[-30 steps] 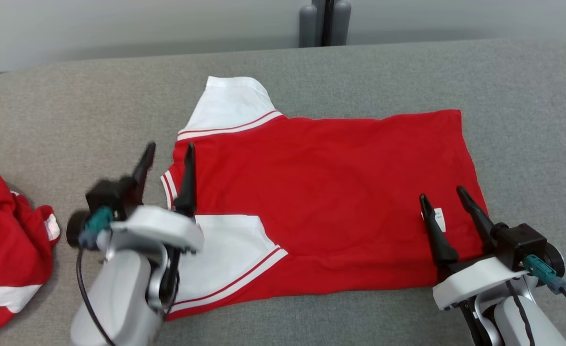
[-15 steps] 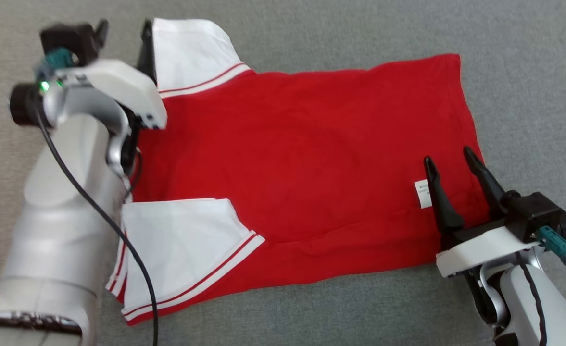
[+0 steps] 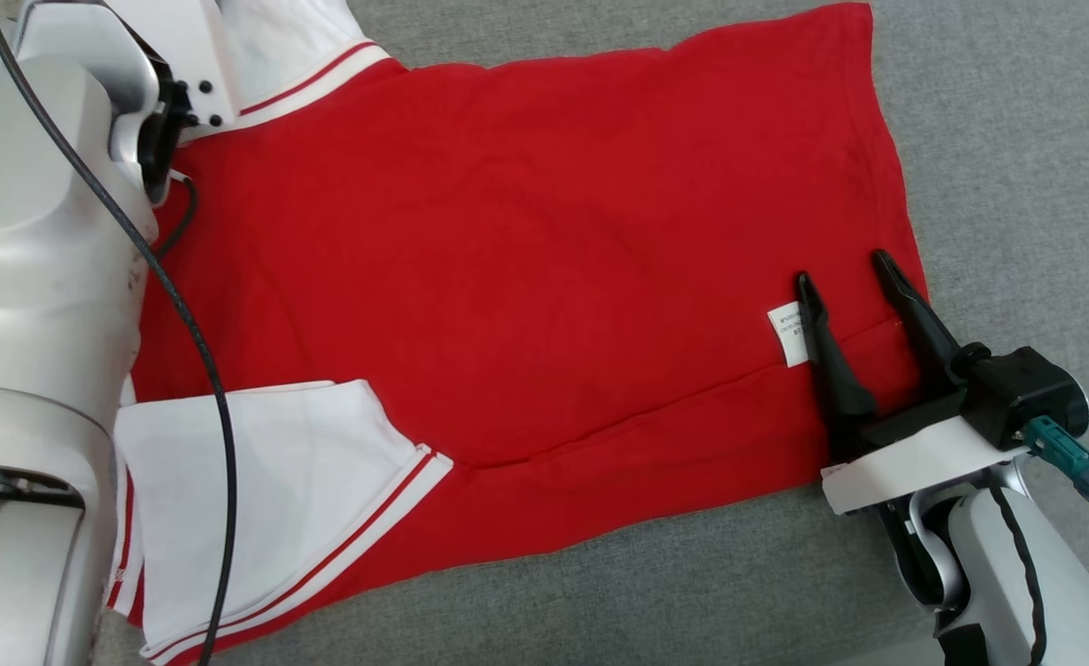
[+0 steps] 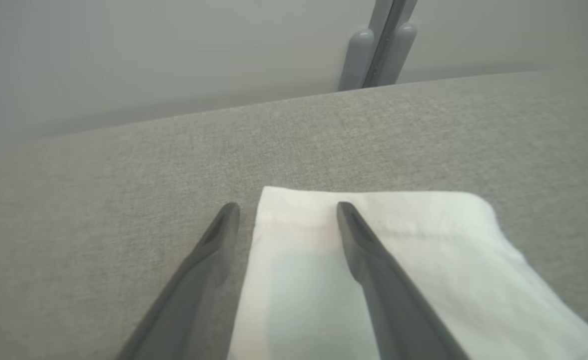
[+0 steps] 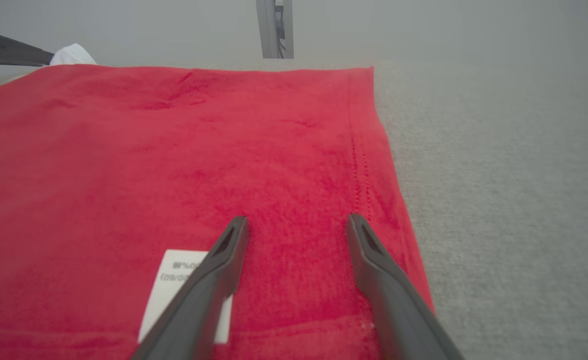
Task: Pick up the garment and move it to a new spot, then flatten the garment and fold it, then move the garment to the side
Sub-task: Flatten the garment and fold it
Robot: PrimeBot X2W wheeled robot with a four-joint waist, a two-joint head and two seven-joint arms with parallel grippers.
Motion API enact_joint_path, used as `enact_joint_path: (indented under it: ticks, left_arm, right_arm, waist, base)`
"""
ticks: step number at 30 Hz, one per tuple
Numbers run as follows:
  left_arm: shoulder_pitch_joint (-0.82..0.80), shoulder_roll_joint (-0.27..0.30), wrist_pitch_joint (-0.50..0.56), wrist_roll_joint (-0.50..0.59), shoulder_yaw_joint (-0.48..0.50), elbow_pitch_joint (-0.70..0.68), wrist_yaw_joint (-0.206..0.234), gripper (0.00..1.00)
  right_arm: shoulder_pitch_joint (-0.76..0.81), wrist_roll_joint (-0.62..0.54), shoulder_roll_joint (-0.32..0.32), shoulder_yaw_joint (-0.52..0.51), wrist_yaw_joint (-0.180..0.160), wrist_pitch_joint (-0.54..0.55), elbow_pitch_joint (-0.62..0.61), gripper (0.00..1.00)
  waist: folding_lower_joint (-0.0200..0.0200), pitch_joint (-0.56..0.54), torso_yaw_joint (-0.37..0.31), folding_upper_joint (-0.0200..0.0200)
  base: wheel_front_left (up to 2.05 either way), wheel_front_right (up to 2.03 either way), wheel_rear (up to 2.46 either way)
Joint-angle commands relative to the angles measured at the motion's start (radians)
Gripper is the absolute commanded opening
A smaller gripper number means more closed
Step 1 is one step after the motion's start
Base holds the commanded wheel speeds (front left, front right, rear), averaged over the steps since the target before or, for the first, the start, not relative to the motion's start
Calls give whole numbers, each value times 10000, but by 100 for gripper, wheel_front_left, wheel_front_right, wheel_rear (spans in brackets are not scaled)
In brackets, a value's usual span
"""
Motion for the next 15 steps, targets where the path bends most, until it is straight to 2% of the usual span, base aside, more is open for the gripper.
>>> enact_joint_path:
  ticks: [1,8,9,11,12,13,15]
  left_arm:
    - [-325,148,163,177,-126,225,108,100]
    - [-723,344,441,238,-282,665,333,99]
    - [-752,363,501,226,-291,692,351,91]
    - [-772,386,616,216,-327,765,386,44]
    - [-796,379,695,192,-339,793,381,29]
    - [-813,370,796,155,-349,822,312,0]
    - [-800,390,955,87,-350,883,194,0]
  right_arm:
    - [-3,49,0,23,-4,4,89,100]
    - [-68,72,-2,247,-4,7,170,100]
    - [-75,77,3,259,-4,7,180,100]
    - [-72,81,2,272,-4,7,198,100]
    - [-71,90,1,273,-4,7,206,100]
    - [-78,95,-5,279,-4,9,216,100]
    - [-109,108,-14,277,-4,13,238,100]
  waist:
    - [0,125,-162,0]
    - [0,164,-387,0]
    - [0,173,-414,0]
    - [0,188,-447,0]
    - [0,193,-455,0]
    - [0,199,-459,0]
    - [0,215,-464,0]
  base:
    - [0,0,0]
    - [0,0,0]
    - [0,0,0]
    - [0,0,0]
    - [0,0,0]
    - [0,0,0]
    - [0,0,0]
